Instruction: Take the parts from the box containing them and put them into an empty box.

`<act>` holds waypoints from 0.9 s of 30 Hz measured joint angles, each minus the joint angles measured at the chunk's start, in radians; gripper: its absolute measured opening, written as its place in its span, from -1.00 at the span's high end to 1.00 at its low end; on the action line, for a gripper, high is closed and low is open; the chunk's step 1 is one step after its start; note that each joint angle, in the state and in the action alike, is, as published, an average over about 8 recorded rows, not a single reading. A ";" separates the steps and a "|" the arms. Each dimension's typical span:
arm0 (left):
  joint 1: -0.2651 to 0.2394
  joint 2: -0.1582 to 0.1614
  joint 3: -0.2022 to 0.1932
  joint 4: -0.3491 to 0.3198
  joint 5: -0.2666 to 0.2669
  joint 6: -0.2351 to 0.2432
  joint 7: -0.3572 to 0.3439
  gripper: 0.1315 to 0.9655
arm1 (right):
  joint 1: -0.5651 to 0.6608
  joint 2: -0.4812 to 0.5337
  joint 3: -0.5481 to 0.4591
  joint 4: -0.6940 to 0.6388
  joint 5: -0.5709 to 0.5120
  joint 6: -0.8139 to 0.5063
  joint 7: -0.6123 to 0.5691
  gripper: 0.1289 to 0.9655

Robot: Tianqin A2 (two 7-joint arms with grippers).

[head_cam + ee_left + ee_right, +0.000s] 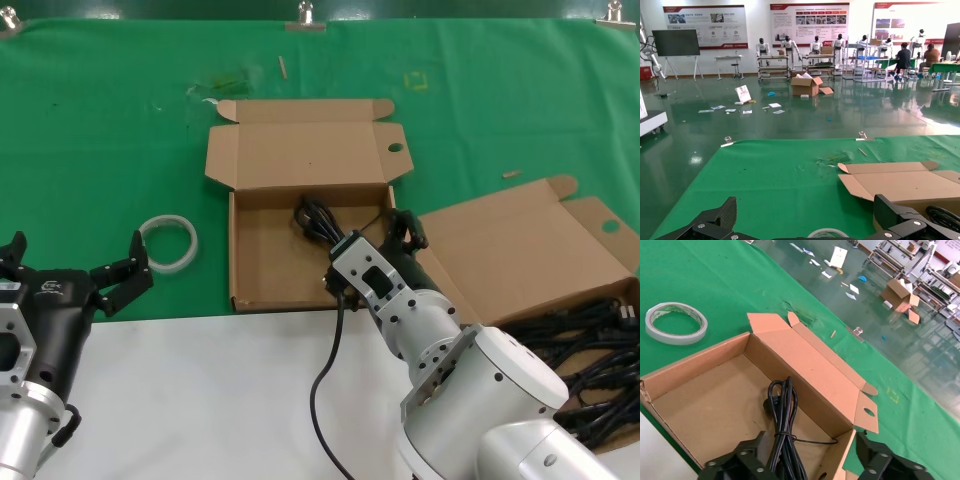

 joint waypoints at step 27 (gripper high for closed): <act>0.000 0.000 0.000 0.000 0.000 0.000 0.000 -1.00 | -0.135 0.000 0.194 0.062 -0.278 -0.193 0.406 -0.91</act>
